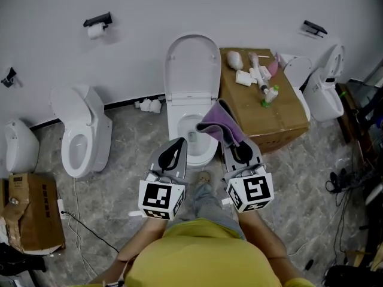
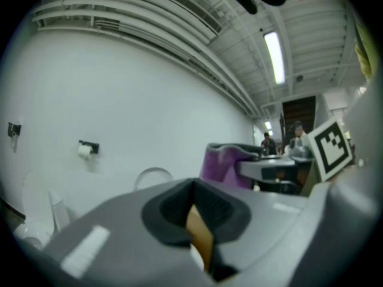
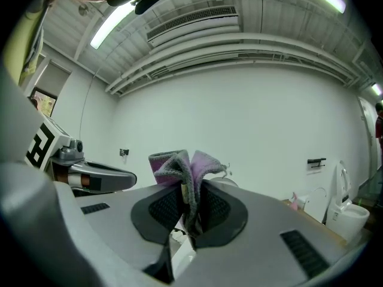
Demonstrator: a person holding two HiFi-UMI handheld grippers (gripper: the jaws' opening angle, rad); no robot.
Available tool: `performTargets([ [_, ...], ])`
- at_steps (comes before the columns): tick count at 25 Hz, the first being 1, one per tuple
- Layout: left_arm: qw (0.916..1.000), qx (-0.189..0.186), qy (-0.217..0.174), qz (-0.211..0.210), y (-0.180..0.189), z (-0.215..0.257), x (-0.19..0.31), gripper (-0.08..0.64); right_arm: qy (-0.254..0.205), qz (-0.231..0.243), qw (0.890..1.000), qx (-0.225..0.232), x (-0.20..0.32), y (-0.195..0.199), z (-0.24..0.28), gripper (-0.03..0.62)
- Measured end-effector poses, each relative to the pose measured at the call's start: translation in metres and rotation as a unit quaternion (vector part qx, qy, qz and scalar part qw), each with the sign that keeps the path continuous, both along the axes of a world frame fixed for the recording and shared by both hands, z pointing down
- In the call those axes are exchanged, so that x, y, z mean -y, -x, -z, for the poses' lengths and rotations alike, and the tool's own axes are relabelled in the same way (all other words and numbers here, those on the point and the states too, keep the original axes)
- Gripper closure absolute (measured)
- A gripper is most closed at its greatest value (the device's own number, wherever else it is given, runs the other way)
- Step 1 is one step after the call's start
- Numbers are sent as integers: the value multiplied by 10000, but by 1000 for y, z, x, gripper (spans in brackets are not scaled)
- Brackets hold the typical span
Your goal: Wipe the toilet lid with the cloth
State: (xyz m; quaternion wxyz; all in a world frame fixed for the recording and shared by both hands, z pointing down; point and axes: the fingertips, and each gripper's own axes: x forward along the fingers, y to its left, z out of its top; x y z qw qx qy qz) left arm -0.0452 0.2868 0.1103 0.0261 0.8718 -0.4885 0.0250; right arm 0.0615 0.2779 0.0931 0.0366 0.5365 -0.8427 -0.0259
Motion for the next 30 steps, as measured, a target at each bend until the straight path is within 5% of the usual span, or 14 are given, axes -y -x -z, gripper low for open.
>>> performTargets([
  [17,9990,-3,-60,444,-47,4,227,565,295,802,9962,-182,242,-27,-18,545],
  [30,9992,159,83,361,-36,-6,297,565,478,953,9937,-337,312,-5,-32,545],
])
